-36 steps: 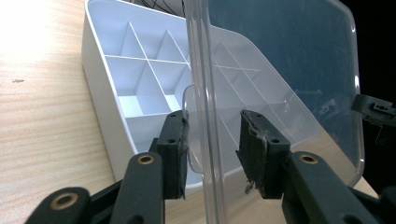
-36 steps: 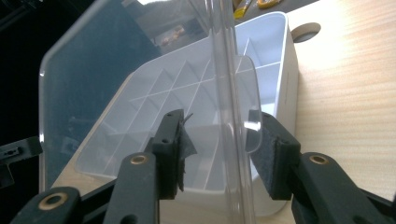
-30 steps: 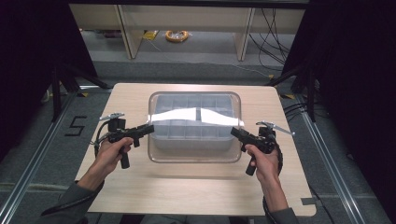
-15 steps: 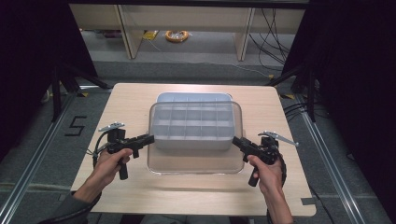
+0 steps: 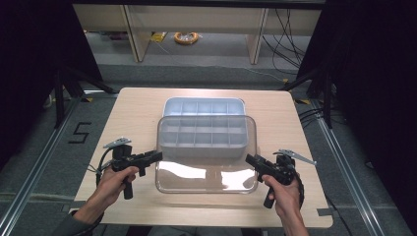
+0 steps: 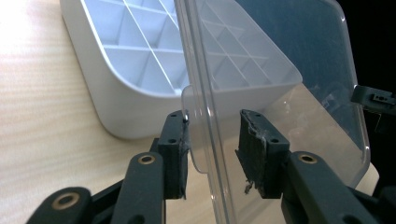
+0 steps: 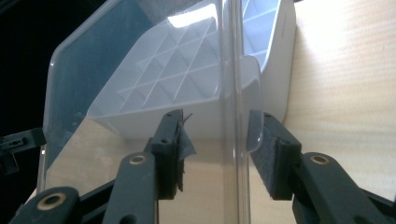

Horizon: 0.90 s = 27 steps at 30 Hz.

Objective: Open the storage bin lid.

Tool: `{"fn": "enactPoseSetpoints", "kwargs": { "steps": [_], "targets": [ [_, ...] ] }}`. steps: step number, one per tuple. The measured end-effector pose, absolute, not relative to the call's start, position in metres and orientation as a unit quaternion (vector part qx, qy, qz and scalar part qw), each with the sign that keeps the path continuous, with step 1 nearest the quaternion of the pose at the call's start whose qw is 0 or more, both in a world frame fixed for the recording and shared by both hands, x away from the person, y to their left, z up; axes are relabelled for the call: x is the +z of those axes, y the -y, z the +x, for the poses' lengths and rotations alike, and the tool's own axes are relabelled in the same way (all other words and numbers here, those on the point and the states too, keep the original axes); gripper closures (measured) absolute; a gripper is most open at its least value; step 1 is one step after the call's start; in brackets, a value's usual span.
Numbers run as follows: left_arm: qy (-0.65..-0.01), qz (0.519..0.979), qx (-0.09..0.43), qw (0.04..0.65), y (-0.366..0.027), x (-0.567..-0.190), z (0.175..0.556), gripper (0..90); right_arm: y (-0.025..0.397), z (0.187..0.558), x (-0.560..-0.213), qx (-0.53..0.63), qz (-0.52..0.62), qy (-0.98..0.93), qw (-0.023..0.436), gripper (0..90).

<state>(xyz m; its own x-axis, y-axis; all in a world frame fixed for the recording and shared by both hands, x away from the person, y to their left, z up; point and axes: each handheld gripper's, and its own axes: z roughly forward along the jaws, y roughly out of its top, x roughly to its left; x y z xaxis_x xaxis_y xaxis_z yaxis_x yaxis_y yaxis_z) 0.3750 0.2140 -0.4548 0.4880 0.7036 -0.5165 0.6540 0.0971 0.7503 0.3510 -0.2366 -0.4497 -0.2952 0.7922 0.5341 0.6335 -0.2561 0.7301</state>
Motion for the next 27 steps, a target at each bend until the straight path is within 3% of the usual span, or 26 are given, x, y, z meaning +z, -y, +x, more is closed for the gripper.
{"fn": "enactPoseSetpoints", "kwargs": {
  "steps": [27],
  "targets": [
    [-0.5, 0.687, 0.011, 0.527, -0.223, -0.477, 0.343, 61.5, 0.233, 0.314, -0.477, 0.513, 0.585, -0.626, 0.058, 56.8]
  ]
}}
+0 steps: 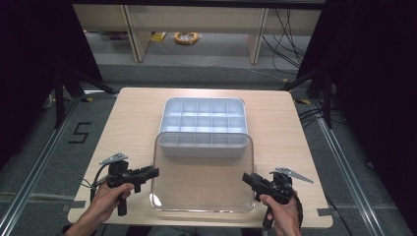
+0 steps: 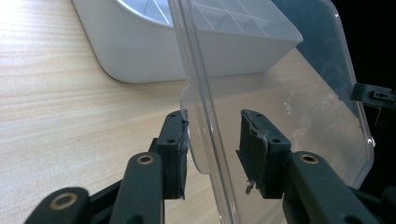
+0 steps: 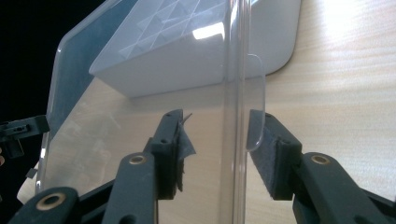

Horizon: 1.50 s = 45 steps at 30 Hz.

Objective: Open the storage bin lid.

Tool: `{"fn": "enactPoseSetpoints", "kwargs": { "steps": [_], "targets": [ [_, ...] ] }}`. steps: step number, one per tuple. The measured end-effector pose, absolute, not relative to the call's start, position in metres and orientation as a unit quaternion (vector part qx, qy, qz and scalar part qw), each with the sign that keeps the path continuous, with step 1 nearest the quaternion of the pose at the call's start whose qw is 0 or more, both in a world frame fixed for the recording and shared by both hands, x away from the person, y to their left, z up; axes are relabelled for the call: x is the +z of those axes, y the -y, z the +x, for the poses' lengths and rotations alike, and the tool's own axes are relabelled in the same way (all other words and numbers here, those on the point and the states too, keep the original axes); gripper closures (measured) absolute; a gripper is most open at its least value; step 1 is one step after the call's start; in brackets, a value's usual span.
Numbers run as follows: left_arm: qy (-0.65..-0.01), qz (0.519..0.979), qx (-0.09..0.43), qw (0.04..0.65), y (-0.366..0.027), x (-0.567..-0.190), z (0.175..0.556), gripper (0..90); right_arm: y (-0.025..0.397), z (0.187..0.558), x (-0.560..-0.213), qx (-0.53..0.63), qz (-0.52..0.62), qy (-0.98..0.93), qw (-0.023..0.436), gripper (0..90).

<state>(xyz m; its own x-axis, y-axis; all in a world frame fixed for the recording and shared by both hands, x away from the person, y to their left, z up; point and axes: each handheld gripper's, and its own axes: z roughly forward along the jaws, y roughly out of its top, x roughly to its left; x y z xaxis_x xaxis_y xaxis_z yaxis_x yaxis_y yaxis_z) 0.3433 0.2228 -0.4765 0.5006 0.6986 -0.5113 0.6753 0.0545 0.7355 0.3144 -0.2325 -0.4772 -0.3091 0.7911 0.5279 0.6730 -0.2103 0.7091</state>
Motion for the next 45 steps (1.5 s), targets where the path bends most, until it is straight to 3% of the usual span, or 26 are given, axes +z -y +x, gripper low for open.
{"fn": "enactPoseSetpoints", "kwargs": {
  "steps": [13, 16, 17, 20, 25, 26, 30, 36, 39, 43, 45],
  "targets": [
    [-0.497, 0.699, 0.001, 0.514, -0.222, -0.486, 0.33, 61.2, 0.231, 0.303, -0.484, 0.505, 0.598, -0.621, 0.036, 55.8],
    [-0.501, 0.696, -0.002, 0.514, -0.223, -0.488, 0.327, 60.8, 0.233, 0.3, -0.488, 0.5, 0.589, -0.632, 0.05, 55.9],
    [-0.501, 0.698, -0.002, 0.512, -0.223, -0.49, 0.326, 60.8, 0.23, 0.296, -0.486, 0.501, 0.604, -0.619, 0.024, 55.9],
    [-0.504, 0.697, -0.015, 0.51, -0.223, -0.495, 0.323, 60.3, 0.232, 0.296, -0.492, 0.497, 0.591, -0.633, 0.047, 55.9],
    [-0.504, 0.707, -0.021, 0.495, -0.221, -0.501, 0.32, 59.5, 0.23, 0.291, -0.489, 0.489, 0.61, -0.623, 0.023, 55.6],
    [-0.501, 0.711, -0.02, 0.493, -0.221, -0.501, 0.32, 59.6, 0.233, 0.293, -0.494, 0.489, 0.591, -0.639, 0.051, 55.6],
    [-0.495, 0.717, -0.009, 0.492, -0.219, -0.501, 0.318, 59.8, 0.23, 0.288, -0.492, 0.484, 0.612, -0.625, 0.028, 55.7],
    [-0.494, 0.723, -0.009, 0.483, -0.217, -0.503, 0.315, 59.6, 0.233, 0.286, -0.498, 0.481, 0.594, -0.643, 0.05, 55.5],
    [-0.496, 0.722, -0.009, 0.483, -0.217, -0.506, 0.316, 59.5, 0.231, 0.284, -0.498, 0.472, 0.615, -0.631, 0.028, 55.4],
    [-0.5, 0.723, -0.013, 0.476, -0.217, -0.508, 0.317, 58.9, 0.231, 0.287, -0.503, 0.467, 0.603, -0.646, 0.041, 54.5],
    [-0.503, 0.722, -0.014, 0.475, -0.216, -0.509, 0.317, 58.4, 0.229, 0.285, -0.502, 0.465, 0.616, -0.636, 0.016, 54.1]
  ]
}}
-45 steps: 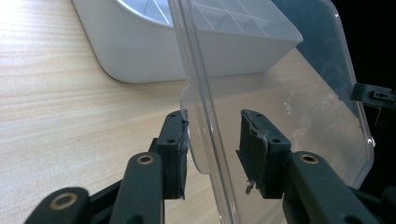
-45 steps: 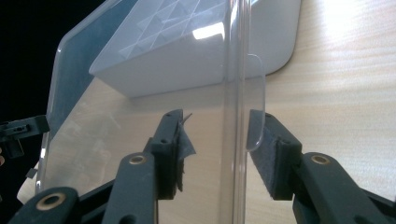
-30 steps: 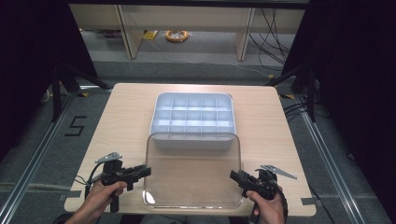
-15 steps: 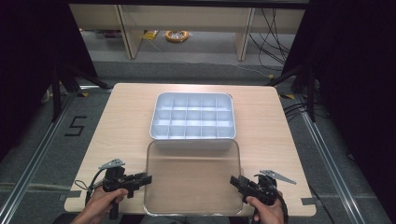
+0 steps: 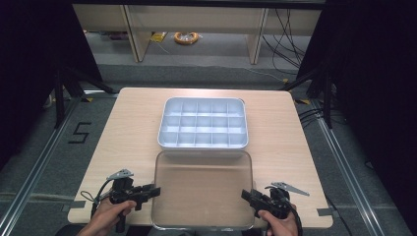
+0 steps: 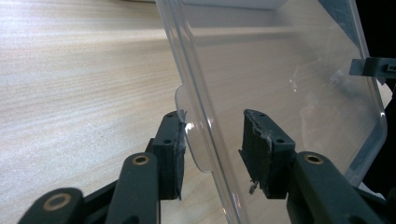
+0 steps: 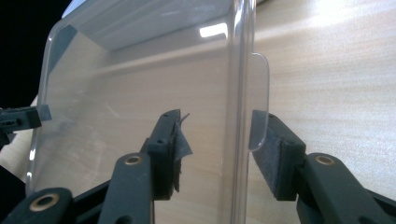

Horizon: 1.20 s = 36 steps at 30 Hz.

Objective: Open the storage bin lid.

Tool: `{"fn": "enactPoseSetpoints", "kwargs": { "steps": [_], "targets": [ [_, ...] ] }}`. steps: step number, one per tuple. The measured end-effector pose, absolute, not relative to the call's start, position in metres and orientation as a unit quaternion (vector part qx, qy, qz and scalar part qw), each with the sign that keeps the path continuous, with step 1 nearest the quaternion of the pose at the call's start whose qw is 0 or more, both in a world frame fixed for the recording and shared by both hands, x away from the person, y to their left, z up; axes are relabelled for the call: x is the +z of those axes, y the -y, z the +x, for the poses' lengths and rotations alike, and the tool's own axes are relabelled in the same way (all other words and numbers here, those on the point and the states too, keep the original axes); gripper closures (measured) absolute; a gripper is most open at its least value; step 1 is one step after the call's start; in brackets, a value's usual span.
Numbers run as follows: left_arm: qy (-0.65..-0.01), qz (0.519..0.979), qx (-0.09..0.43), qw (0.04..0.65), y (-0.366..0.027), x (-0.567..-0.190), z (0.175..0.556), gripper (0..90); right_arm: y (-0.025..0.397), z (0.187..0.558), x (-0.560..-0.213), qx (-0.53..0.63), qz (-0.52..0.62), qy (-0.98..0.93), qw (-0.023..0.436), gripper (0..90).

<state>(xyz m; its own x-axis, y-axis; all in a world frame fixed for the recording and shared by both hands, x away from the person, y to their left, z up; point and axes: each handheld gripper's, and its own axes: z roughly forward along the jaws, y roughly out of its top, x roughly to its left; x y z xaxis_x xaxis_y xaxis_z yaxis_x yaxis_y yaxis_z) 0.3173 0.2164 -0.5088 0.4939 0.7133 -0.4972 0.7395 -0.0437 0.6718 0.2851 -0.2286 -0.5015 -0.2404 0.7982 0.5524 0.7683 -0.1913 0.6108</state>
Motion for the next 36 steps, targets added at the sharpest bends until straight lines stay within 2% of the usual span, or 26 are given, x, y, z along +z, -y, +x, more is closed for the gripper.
{"fn": "enactPoseSetpoints", "kwargs": {
  "steps": [1, 2, 5, 9, 11, 14, 16, 17, 19, 20, 25, 30, 36],
  "targets": [
    [-0.503, 0.723, -0.014, 0.473, -0.217, -0.509, 0.317, 58.1, 0.23, 0.286, -0.504, 0.463, 0.606, -0.646, 0.034, 53.9],
    [-0.503, 0.724, -0.015, 0.472, -0.217, -0.509, 0.318, 58.0, 0.228, 0.285, -0.502, 0.462, 0.62, -0.634, 0.015, 53.8],
    [-0.504, 0.724, -0.016, 0.471, -0.216, -0.51, 0.318, 57.8, 0.23, 0.287, -0.506, 0.461, 0.611, -0.643, 0.035, 53.5],
    [-0.506, 0.725, -0.019, 0.466, -0.215, -0.511, 0.319, 56.9, 0.227, 0.287, -0.505, 0.456, 0.622, -0.637, 0.017, 52.7],
    [-0.507, 0.727, -0.019, 0.462, -0.215, -0.512, 0.32, 56.4, 0.23, 0.289, -0.508, 0.449, 0.605, -0.657, 0.037, 51.8],
    [-0.509, 0.726, -0.019, 0.462, -0.214, -0.513, 0.32, 55.9, 0.229, 0.29, -0.509, 0.444, 0.606, -0.66, 0.036, 50.9],
    [-0.508, 0.727, -0.017, 0.462, -0.214, -0.513, 0.321, 55.9, 0.225, 0.288, -0.507, 0.442, 0.622, -0.647, 0.016, 50.1],
    [-0.508, 0.728, -0.018, 0.46, -0.214, -0.513, 0.321, 55.9, 0.227, 0.29, -0.51, 0.443, 0.608, -0.659, 0.032, 49.6],
    [-0.508, 0.729, -0.018, 0.459, -0.214, -0.513, 0.322, 55.8, 0.224, 0.289, -0.509, 0.435, 0.621, -0.652, 0.019, 48.5],
    [-0.509, 0.728, -0.019, 0.459, -0.213, -0.514, 0.322, 55.6, 0.227, 0.292, -0.511, 0.431, 0.606, -0.667, 0.039, 48.3],
    [-0.511, 0.732, -0.021, 0.451, -0.213, -0.515, 0.323, 54.4, 0.224, 0.292, -0.51, 0.426, 0.62, -0.659, 0.024, 47.4],
    [-0.512, 0.733, -0.021, 0.447, -0.213, -0.515, 0.323, 53.7, 0.224, 0.294, -0.513, 0.426, 0.607, -0.67, 0.04, 46.5],
    [-0.511, 0.736, -0.022, 0.443, -0.212, -0.515, 0.323, 51.7, 0.22, 0.293, -0.51, 0.426, 0.617, -0.662, 0.026, 45.0]
  ]
}}
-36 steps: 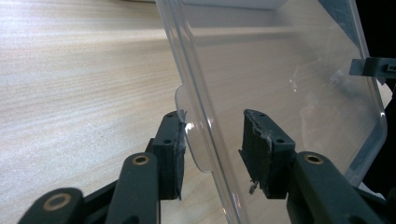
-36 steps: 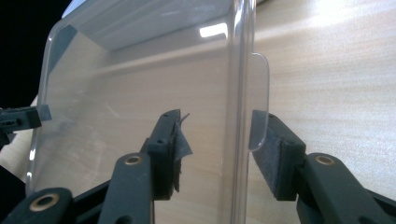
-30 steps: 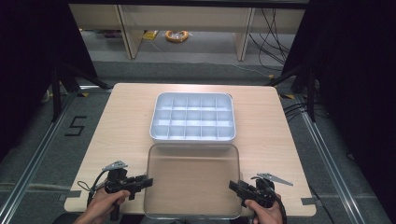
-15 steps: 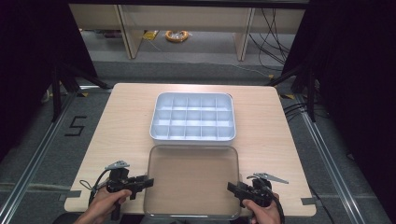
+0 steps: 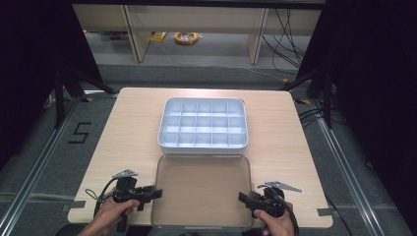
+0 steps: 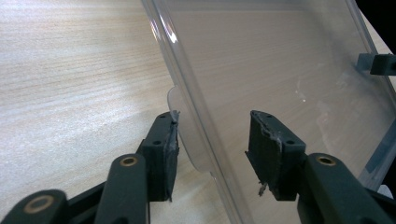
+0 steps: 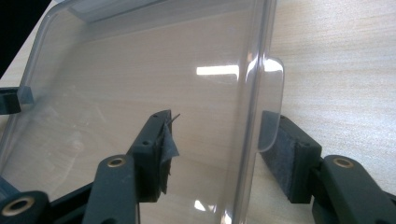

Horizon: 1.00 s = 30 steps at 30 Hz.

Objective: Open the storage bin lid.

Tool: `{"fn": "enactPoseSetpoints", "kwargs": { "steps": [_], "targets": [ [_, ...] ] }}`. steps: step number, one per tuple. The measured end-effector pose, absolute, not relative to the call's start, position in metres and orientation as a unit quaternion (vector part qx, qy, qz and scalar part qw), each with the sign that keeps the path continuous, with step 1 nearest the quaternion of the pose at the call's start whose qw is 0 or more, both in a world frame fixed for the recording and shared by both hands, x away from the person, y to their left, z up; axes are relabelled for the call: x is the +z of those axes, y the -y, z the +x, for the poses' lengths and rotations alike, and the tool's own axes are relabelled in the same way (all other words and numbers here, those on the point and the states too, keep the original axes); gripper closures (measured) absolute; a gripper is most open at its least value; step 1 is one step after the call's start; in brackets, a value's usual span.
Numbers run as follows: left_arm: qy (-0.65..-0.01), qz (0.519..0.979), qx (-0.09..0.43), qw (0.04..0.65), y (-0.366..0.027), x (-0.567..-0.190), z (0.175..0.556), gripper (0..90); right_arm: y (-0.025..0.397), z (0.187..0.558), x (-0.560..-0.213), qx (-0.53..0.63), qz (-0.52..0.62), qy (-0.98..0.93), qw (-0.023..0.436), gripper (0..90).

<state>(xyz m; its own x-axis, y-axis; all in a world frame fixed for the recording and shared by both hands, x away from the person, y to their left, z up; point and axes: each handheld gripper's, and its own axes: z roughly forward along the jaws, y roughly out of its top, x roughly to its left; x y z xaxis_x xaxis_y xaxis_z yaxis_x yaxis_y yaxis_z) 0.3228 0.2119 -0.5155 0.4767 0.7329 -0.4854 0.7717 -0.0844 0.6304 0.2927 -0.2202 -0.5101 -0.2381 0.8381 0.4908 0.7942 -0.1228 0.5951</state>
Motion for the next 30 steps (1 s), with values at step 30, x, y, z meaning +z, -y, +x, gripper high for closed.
{"fn": "enactPoseSetpoints", "kwargs": {
  "steps": [30],
  "targets": [
    [-0.497, 0.734, -0.024, 0.463, -0.213, -0.508, 0.323, 30.9, 0.23, 0.301, -0.498, 0.428, 0.586, -0.679, 0.111, 33.5]
  ]
}}
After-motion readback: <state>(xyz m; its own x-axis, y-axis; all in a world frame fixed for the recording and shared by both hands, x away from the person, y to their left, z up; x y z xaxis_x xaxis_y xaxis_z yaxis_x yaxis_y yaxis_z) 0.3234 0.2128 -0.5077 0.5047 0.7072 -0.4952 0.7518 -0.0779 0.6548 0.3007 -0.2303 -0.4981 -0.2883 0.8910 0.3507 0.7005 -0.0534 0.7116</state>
